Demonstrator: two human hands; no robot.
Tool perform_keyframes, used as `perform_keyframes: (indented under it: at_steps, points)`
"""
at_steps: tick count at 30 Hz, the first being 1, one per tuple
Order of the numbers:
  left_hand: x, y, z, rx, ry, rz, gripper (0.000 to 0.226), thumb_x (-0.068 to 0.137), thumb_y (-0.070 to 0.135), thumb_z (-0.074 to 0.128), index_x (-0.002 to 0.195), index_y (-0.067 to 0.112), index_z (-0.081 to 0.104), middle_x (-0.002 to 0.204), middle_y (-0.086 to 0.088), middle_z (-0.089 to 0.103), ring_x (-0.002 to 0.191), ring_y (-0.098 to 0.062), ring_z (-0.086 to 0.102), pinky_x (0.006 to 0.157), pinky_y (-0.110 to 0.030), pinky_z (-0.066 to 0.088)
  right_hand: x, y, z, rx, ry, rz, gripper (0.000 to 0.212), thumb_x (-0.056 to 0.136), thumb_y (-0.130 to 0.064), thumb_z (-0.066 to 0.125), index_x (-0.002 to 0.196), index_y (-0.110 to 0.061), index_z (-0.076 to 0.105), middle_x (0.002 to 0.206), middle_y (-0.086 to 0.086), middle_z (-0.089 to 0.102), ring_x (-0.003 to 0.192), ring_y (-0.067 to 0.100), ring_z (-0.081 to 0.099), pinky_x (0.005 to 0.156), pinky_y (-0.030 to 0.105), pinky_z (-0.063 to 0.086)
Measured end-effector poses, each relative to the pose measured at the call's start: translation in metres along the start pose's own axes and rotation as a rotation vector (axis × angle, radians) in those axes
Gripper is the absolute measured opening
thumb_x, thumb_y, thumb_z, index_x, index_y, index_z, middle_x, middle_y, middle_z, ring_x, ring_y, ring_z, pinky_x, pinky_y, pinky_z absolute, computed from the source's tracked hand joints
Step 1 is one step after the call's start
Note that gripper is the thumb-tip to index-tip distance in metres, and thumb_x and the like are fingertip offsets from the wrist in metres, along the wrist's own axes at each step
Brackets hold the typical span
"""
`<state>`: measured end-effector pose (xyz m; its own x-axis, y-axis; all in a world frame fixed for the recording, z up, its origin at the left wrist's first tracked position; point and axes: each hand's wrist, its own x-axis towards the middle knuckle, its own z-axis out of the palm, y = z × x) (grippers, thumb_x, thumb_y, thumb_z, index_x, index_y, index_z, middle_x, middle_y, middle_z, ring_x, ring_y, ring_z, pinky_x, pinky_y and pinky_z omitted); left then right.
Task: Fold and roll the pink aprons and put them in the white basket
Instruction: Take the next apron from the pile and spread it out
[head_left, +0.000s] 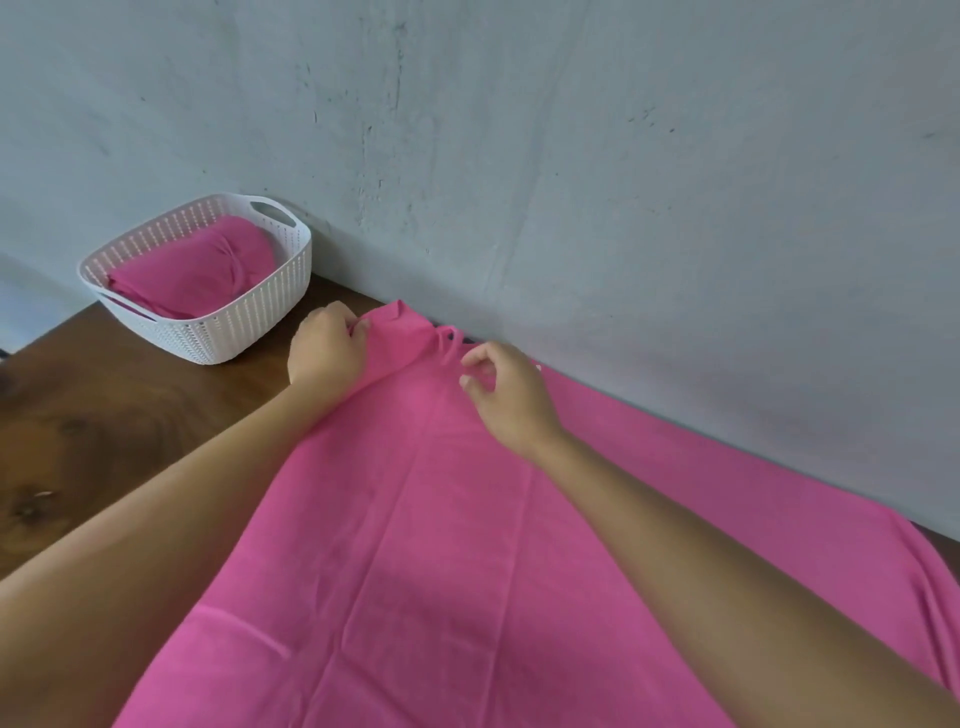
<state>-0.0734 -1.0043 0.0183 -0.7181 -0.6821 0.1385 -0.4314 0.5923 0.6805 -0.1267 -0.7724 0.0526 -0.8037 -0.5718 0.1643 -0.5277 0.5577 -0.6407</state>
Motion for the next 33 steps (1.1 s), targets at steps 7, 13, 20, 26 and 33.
perform_keyframes:
  at_steps: [7,13,20,26,33]
  points:
    - [0.002,-0.012,-0.008,0.045,0.204,0.238,0.018,0.091,0.003,0.064,0.108,0.002,0.057,0.11,-0.02,0.052,0.098,-0.04,0.051,0.087,-0.047,0.043,-0.052,0.008,0.006,-0.178,-0.199,-0.048,0.019,0.098,-0.019,0.06,0.116,-0.017,0.067,0.119,-0.002,0.064,0.116,0.016,0.051,0.103,0.031,0.04]
    - [-0.015,-0.023,0.013,0.142,-0.008,0.626,0.016,0.094,0.018,0.055,0.093,0.003,0.062,0.091,-0.015,0.058,0.083,-0.036,0.053,0.076,-0.048,0.046,-0.096,0.033,0.006,-0.368,-0.085,0.013,0.036,0.1,-0.031,0.053,0.133,-0.018,0.06,0.137,0.0,0.056,0.129,0.021,0.045,0.112,0.042,0.037]
    - [0.006,-0.025,0.034,0.323,-0.302,0.396,0.059,0.105,0.043,0.042,0.156,0.012,0.037,0.163,-0.011,0.031,0.152,-0.031,0.023,0.126,-0.043,0.017,-0.11,0.038,0.012,-0.565,-0.184,0.267,0.073,0.094,-0.067,-0.003,0.16,-0.036,0.008,0.169,-0.004,0.001,0.155,0.027,-0.005,0.125,0.05,0.0]
    - [0.018,-0.01,0.031,0.408,-0.365,0.332,0.064,0.103,0.046,0.042,0.159,0.018,0.029,0.167,-0.008,0.02,0.153,-0.032,0.017,0.125,-0.049,0.016,-0.105,0.035,0.01,-0.536,-0.191,0.287,0.062,0.104,-0.058,0.017,0.161,-0.034,0.01,0.17,-0.003,0.001,0.155,0.027,-0.006,0.125,0.05,-0.002]
    - [-0.018,-0.004,0.001,0.332,-0.309,0.302,0.063,0.1,0.045,0.054,0.153,0.016,0.039,0.162,-0.012,0.031,0.15,-0.032,0.025,0.119,-0.054,0.024,-0.132,0.026,-0.002,-0.424,-0.141,0.268,0.061,0.104,-0.054,0.033,0.157,-0.025,0.028,0.167,0.001,0.016,0.154,0.024,0.005,0.124,0.041,0.002]
